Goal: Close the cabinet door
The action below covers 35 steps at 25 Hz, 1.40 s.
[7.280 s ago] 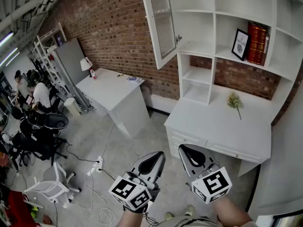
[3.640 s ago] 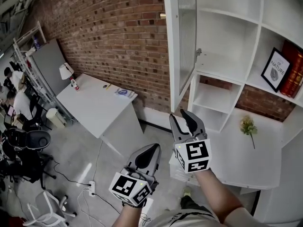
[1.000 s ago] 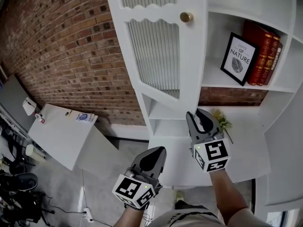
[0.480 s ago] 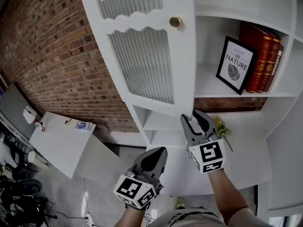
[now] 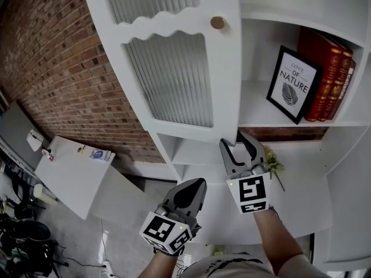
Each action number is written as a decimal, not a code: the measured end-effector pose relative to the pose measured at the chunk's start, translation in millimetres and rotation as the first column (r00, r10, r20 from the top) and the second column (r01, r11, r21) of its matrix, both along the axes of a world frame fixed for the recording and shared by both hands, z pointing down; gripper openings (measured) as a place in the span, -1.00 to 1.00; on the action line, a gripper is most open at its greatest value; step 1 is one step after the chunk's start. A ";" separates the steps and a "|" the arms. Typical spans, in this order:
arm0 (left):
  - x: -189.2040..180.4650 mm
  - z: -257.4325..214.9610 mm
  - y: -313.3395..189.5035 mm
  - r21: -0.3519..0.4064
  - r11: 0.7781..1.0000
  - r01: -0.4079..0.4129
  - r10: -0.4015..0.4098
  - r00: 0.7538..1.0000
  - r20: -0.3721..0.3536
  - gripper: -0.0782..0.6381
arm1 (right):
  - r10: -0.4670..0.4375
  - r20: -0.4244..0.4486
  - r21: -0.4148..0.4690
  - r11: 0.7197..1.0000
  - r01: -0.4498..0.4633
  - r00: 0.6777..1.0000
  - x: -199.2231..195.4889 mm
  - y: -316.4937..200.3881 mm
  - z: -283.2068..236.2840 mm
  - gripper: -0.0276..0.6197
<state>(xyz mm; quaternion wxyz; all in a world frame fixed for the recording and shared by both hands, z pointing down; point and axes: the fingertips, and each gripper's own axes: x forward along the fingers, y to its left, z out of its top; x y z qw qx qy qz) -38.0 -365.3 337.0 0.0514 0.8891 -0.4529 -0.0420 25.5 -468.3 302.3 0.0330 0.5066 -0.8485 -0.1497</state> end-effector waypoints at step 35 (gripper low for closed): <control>-4.7 11.3 -46.4 -0.033 0.999 0.010 -0.011 1.000 -0.007 -0.75 | 0.035 -0.004 0.024 0.999 -0.035 0.999 6.9 -52.7 -2.4 -0.34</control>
